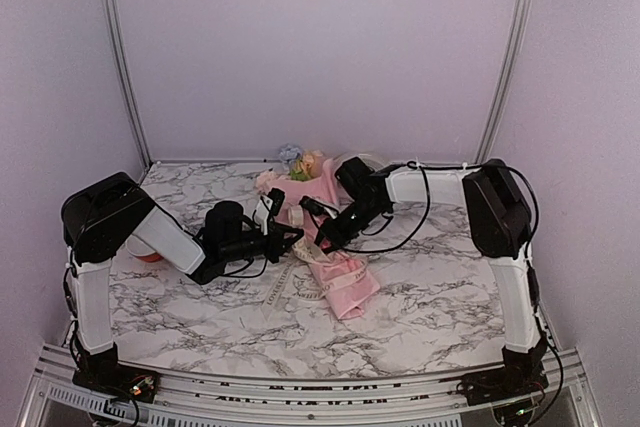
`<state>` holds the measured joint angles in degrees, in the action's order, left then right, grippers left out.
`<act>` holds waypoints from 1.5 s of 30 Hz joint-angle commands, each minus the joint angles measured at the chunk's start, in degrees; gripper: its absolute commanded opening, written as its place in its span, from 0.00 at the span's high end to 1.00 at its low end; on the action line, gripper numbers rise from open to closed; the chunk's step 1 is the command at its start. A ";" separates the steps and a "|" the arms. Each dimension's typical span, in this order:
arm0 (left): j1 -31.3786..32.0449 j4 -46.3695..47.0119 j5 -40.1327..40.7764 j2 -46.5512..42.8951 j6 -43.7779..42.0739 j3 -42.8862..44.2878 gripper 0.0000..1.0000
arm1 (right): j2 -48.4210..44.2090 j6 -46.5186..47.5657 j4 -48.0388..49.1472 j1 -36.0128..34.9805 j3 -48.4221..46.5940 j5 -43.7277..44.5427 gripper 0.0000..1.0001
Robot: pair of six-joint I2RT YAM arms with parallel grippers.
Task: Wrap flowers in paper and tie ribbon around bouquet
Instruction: Tie the half-tied ribbon around the folded bouquet.
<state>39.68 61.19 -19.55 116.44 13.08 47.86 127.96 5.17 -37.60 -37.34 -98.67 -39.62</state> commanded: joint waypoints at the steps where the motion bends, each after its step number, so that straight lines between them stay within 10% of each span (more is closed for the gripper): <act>1: -0.31 -0.76 -0.94 0.64 -0.22 0.40 1.00 | 2.82 2.74 -1.73 -0.10 -2.55 -9.35 0.96; 21: -0.31 -0.63 -0.88 0.61 0.01 0.31 1.00 | 0.75 -0.58 8.66 0.13 2.80 -18.70 0.80; 45: -2.32 -0.46 -1.17 1.05 0.78 0.35 1.00 | -3.11 -2.53 11.47 -4.27 7.41 1.95 0.56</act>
<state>37.74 61.17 -20.47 116.44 13.19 47.83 127.46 4.89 -28.32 -40.71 -93.21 -44.38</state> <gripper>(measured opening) 0.005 0.454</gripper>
